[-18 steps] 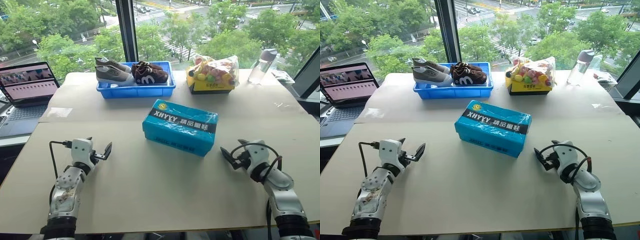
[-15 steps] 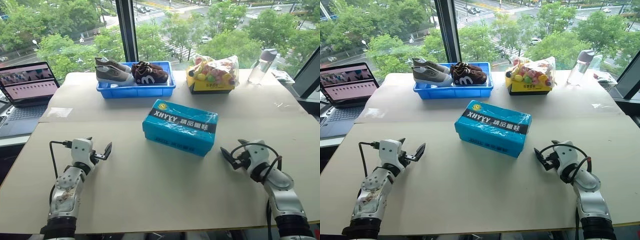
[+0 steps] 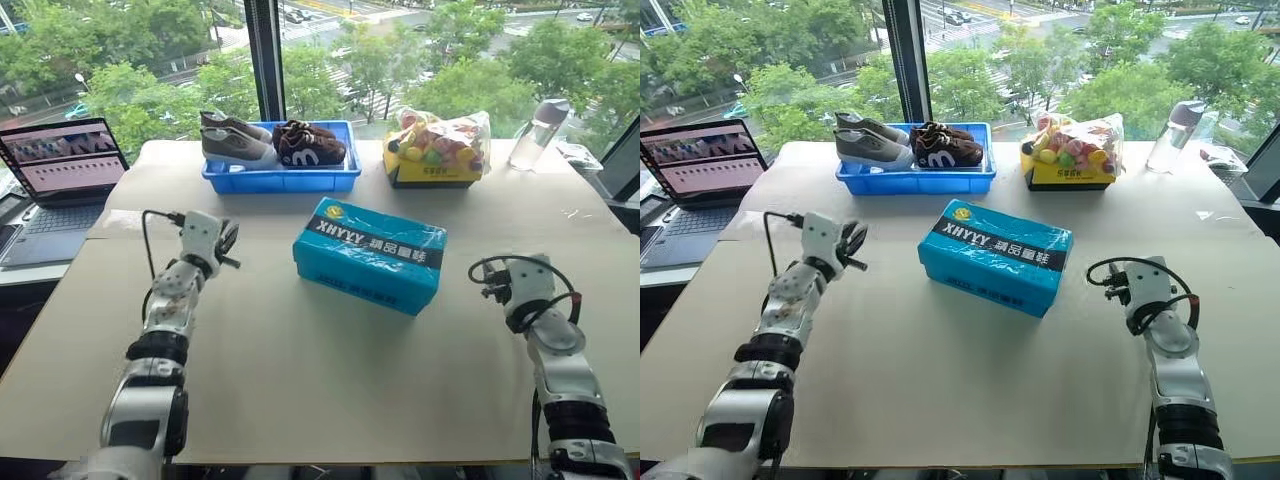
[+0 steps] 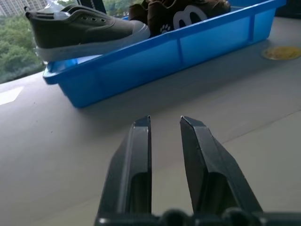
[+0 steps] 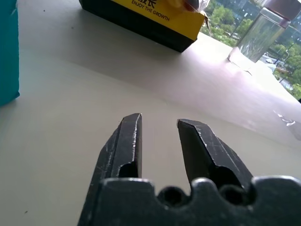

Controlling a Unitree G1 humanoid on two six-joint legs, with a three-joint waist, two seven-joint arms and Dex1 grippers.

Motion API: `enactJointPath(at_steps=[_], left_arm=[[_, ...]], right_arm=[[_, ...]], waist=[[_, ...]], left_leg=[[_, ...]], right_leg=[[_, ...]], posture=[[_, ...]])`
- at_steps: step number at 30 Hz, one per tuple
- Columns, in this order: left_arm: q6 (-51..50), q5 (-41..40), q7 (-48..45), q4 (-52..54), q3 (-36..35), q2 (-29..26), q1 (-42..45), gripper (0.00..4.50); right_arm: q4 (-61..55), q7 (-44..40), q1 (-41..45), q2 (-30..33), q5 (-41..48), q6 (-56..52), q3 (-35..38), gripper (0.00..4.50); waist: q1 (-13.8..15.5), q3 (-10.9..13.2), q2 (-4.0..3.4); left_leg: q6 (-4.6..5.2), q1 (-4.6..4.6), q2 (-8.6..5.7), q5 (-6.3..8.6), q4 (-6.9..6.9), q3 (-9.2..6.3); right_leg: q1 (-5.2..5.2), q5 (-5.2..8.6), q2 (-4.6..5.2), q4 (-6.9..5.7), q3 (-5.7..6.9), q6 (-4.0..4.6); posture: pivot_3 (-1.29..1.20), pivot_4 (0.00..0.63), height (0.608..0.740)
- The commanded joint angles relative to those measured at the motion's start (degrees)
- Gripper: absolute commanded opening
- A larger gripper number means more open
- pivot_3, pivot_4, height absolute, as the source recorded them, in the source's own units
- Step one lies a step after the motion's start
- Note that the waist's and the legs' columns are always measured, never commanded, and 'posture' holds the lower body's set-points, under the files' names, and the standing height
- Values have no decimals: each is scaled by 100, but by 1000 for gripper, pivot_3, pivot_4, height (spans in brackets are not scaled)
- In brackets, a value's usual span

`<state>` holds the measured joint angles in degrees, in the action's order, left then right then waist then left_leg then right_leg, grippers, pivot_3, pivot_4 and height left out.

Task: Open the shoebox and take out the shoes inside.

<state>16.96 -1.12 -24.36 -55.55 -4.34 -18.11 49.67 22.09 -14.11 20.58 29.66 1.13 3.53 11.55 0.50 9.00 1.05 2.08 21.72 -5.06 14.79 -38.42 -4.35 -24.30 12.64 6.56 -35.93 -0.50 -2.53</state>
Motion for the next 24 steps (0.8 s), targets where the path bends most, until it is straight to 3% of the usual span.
enactJointPath(at_steps=[1,6,11,14,17,24], left_arm=[[360,325,-63,-765,327,326,552,0],[548,325,-627,-1030,537,960,641,0],[366,-165,-2109,-74,673,1210,49,0],[-189,-451,-2483,901,755,1094,-438,0],[-1003,-804,-2706,2640,904,673,-1298,0],[-2593,-1197,-2371,5245,856,-27,-2566,0]], right_arm=[[191,-217,423,-110,-47,271,-262,171],[217,-744,764,-373,14,470,-705,72],[385,-1138,936,-708,70,532,-951,72],[210,-1373,917,-926,193,448,-1039,72],[-114,-1615,816,-1317,253,242,-1336,72],[-784,-2076,642,-1811,236,-160,-1788,72]], waist=[[-52,0,0],[-151,0,0],[-147,0,-1],[-196,0,-1],[-290,-1,-2],[-307,-2,-5]], left_leg=[[1,3,0,1,-4,3],[22,35,-1,13,-36,12],[26,45,-3,15,-46,14],[25,41,2,15,-43,14],[24,40,5,15,-42,14],[46,37,11,28,-42,15]], right_leg=[[-1,-1,0,-1,-4,-2],[-11,-8,-1,-8,-13,-23],[-21,-12,0,-7,-16,-30],[-23,-12,-3,-11,-21,-30],[-29,-12,-5,-16,-27,-29],[-54,-17,-11,-29,-43,-21]], posture=[[0,150,740],[0,150,740],[0,150,740],[0,150,740],[0,150,740],[0,150,740]])
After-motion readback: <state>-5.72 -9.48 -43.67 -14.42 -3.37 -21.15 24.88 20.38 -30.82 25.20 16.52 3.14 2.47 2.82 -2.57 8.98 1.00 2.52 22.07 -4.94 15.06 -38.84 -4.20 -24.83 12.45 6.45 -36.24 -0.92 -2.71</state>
